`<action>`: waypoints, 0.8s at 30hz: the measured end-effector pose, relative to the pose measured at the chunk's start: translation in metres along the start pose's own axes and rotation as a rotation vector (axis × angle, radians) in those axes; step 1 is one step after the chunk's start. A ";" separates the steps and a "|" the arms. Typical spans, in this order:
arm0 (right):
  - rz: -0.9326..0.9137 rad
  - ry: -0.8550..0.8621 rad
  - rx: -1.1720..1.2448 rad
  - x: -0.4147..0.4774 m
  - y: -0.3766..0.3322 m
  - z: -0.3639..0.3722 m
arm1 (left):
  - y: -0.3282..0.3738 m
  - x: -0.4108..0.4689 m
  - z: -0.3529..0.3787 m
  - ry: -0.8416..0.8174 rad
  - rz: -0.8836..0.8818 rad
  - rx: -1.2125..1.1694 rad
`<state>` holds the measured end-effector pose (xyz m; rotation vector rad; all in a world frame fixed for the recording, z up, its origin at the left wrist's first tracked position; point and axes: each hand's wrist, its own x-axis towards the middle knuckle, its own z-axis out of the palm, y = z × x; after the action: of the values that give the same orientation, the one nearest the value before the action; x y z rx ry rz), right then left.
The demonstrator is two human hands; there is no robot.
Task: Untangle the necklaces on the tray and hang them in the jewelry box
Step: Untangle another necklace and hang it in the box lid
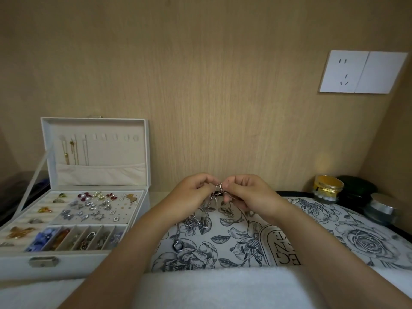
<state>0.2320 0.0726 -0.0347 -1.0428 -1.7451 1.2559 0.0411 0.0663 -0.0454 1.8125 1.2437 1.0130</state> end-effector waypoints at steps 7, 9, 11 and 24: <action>0.033 -0.047 0.068 0.002 0.001 -0.006 | 0.002 0.001 -0.002 0.086 0.047 0.100; 0.043 -0.073 0.089 0.002 0.001 -0.006 | 0.004 0.000 0.000 0.132 0.042 0.106; 0.022 -0.065 0.096 0.003 0.003 -0.005 | 0.008 -0.001 0.001 0.163 0.054 0.114; -0.070 0.038 -0.038 0.002 0.003 0.002 | 0.013 -0.003 -0.003 0.031 0.018 -0.055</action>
<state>0.2301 0.0744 -0.0378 -1.0116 -1.7677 1.1568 0.0430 0.0599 -0.0334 1.7748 1.2087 1.0790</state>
